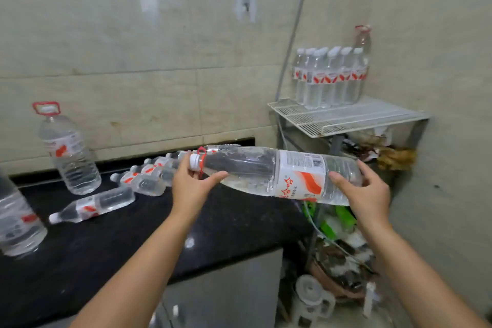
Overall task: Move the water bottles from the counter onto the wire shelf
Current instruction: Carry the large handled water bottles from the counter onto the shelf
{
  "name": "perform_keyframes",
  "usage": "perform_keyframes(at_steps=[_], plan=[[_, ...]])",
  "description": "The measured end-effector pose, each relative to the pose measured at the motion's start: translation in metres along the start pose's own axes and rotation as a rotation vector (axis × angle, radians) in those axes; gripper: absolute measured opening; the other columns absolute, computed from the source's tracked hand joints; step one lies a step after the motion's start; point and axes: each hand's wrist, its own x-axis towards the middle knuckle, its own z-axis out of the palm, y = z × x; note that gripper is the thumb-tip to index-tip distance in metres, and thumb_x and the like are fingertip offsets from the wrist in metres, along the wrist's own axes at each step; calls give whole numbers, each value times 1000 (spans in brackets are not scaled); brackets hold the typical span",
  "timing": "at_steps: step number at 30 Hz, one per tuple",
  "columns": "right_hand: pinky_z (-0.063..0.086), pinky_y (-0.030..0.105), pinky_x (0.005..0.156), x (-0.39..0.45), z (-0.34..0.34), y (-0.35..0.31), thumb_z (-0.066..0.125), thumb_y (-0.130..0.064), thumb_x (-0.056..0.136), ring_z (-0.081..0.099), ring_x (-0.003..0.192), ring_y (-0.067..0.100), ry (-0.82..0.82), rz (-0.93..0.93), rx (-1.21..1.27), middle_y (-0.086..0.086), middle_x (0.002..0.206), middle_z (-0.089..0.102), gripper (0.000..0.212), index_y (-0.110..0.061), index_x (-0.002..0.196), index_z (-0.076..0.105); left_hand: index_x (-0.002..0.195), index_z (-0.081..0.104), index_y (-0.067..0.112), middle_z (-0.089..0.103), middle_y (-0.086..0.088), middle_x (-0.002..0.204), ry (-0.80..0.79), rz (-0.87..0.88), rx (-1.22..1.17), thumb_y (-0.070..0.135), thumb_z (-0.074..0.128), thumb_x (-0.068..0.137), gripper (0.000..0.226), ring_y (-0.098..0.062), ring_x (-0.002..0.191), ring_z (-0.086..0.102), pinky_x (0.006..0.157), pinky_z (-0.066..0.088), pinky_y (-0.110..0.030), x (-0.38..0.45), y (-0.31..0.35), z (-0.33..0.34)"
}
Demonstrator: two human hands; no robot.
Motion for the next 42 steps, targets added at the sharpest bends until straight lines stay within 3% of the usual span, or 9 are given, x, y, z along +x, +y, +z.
perform_keyframes(at_steps=[4,7,9,18,23,28,33,37,42], plan=[[47,37,96,45,-62,-1,78,-17,70,59,103,20,102,-40,-12,9,114,64,58,-5,123,56,81,53,26,54,4,78,-83,71,-8,7,82,61,41,-11,77,48,74,42,-33,10,20,84],[43,29,90,82,-94,4,78,-14,71,55,100,15,168,-55,-15,2,106,59,62,-1,126,53,125,49,5,56,0,107,-112,69,-42,7,82,62,71,-12,98,51,92,43,-32,24,22,139],[43,32,95,110,-110,10,78,-16,70,57,108,20,200,-53,-15,8,117,60,68,-1,130,49,123,48,5,58,-3,104,-143,84,-53,25,87,51,84,-14,95,51,92,44,-35,39,19,175],[46,43,100,284,-136,37,82,-27,63,57,115,27,234,-17,1,14,127,59,76,-2,128,52,87,54,25,58,3,78,-199,151,-32,14,86,56,46,-20,80,54,76,45,-33,144,11,338],[39,33,98,384,-144,49,72,-15,77,47,124,30,222,27,-10,17,139,46,67,-1,136,42,134,41,12,55,1,108,-206,192,24,15,84,60,86,-17,101,54,90,44,-27,201,21,417],[42,38,99,470,-142,72,73,-14,77,49,122,33,130,118,-36,21,138,45,70,0,136,40,93,50,29,39,13,75,-191,224,185,21,82,63,44,-18,85,45,63,38,-20,238,25,478],[41,42,102,555,-136,102,71,-17,79,47,124,34,-32,177,-29,20,142,41,71,-1,138,36,87,46,29,52,-9,84,-106,231,295,23,85,58,49,-23,82,52,80,49,-41,264,19,528],[46,49,97,617,-128,127,74,-25,76,54,115,35,-193,251,-11,18,137,47,72,-7,136,40,79,49,21,41,8,63,16,293,397,16,86,56,43,-15,65,46,58,38,-20,277,26,565],[46,50,97,670,-113,149,72,-41,69,58,108,33,-330,272,-53,18,130,55,79,-7,134,42,131,43,5,56,-14,125,17,322,590,22,85,57,86,-30,117,52,95,42,-35,298,48,602]])
